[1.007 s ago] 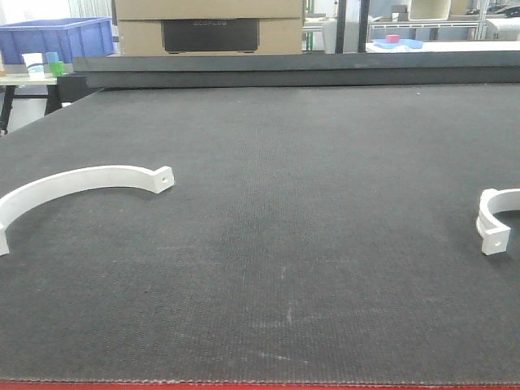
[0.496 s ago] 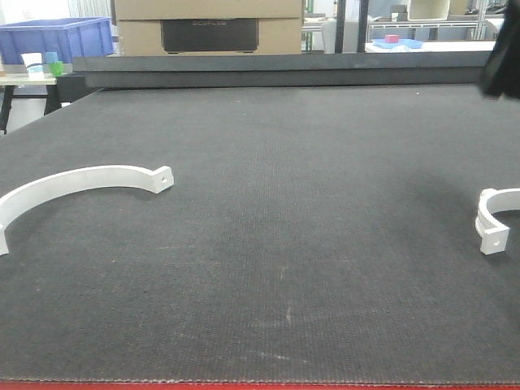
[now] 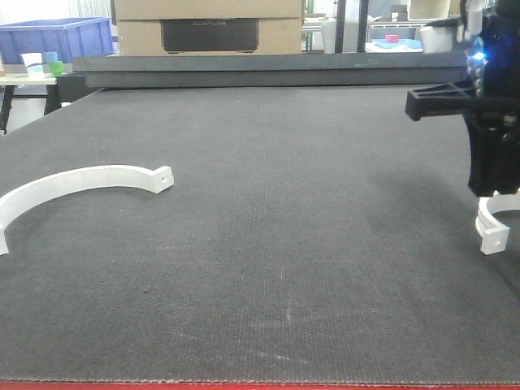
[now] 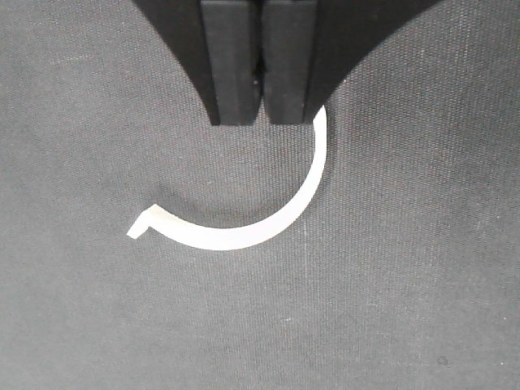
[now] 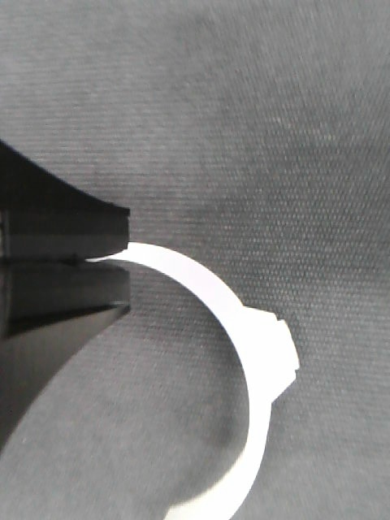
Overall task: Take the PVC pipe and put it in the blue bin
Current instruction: 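Lower the right gripper onto the nearby white curved pipe piece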
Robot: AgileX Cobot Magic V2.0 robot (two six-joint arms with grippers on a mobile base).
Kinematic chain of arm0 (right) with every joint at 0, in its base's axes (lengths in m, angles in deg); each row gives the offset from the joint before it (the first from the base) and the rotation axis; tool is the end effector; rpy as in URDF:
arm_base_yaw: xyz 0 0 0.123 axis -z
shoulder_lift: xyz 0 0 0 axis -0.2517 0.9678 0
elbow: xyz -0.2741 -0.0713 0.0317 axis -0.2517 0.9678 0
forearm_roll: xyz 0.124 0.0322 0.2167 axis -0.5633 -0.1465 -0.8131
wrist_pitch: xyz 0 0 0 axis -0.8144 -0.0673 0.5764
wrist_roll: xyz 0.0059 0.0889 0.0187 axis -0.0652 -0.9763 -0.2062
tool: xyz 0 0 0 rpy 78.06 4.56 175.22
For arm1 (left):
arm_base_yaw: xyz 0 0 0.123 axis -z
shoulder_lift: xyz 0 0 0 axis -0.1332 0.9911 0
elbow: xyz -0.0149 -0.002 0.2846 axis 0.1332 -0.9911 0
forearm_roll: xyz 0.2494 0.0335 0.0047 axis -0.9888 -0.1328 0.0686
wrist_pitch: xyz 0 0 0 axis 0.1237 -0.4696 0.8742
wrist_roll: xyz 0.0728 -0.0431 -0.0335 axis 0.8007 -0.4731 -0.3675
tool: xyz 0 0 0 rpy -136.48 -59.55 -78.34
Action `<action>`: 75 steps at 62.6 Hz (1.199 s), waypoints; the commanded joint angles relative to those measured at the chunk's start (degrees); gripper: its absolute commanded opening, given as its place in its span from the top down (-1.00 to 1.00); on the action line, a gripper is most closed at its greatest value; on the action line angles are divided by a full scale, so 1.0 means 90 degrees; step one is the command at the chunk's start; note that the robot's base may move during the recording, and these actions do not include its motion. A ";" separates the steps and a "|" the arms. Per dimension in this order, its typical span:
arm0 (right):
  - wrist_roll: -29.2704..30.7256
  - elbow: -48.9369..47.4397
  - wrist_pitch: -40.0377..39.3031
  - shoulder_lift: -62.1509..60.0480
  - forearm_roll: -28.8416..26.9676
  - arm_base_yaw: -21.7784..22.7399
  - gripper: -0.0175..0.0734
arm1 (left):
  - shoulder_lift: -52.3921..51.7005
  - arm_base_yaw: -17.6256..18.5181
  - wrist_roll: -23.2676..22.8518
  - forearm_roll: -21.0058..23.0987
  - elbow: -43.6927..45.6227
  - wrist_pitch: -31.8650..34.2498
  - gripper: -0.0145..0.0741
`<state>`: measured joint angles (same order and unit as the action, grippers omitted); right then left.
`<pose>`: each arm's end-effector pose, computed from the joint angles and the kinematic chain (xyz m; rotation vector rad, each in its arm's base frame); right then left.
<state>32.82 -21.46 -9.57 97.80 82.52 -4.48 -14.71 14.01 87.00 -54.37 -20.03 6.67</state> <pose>0.3058 0.1047 0.2358 -0.0753 3.0052 0.0513 0.2279 -0.0315 0.3133 0.0297 2.3346 -0.1909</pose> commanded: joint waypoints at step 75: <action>-0.2065 -0.0023 -0.0248 0.0271 -0.0155 0.0342 -0.06 | -0.0009 0.0031 -0.0018 0.0074 0.0008 -0.0257 0.92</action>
<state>14.34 -21.46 -12.48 100.21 81.06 -1.46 -14.71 14.01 87.00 -54.37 -20.03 3.72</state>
